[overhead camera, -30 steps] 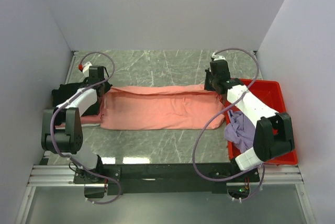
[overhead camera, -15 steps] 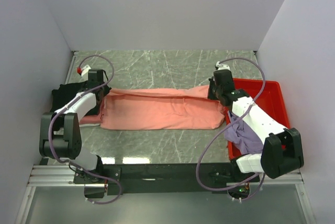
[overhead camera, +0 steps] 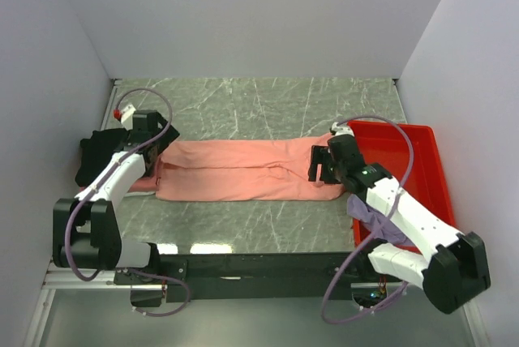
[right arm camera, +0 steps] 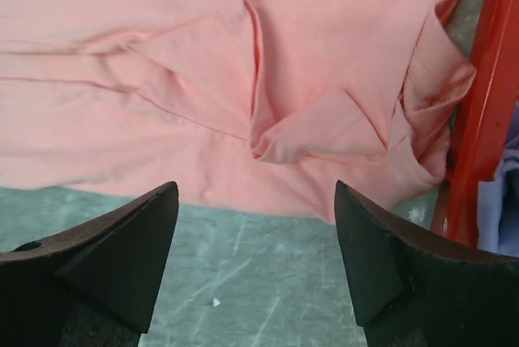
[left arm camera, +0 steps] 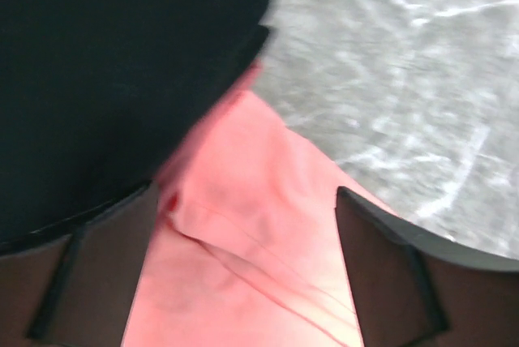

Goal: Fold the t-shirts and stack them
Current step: Fold the tshirt

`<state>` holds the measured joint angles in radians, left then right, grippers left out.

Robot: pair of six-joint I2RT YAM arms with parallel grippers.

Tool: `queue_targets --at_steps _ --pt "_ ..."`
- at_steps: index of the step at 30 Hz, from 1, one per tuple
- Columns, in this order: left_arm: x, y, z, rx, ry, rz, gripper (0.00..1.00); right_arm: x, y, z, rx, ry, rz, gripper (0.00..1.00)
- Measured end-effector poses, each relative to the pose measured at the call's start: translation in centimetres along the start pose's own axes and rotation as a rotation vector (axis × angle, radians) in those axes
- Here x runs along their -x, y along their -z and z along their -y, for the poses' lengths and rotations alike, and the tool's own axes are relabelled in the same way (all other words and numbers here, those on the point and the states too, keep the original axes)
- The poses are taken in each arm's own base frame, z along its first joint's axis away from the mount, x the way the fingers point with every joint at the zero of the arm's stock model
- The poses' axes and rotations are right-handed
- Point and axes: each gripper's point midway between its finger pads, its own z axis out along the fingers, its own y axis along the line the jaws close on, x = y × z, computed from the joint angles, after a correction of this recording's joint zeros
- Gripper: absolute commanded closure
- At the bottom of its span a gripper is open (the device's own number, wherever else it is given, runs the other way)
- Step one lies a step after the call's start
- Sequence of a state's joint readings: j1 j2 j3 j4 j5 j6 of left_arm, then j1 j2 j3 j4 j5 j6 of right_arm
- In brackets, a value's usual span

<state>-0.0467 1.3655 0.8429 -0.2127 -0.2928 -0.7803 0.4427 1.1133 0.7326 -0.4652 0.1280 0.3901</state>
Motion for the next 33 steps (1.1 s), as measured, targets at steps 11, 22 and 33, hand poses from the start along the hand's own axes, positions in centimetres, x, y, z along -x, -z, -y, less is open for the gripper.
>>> queue_targets --at_steps 11,22,33 --pt "-0.8 3.3 8.2 -0.217 -0.065 -0.014 0.01 4.5 -0.3 -2.9 0.064 -0.016 0.028 0.12" --pt "-6.7 -0.7 7.3 -0.164 -0.135 -0.166 0.01 4.1 -8.4 -1.6 0.017 -0.051 -0.173 0.27" --pt "-8.8 -1.9 5.6 -0.120 -0.155 -0.208 0.01 1.5 -10.2 -1.9 0.043 -0.028 -0.270 0.64"
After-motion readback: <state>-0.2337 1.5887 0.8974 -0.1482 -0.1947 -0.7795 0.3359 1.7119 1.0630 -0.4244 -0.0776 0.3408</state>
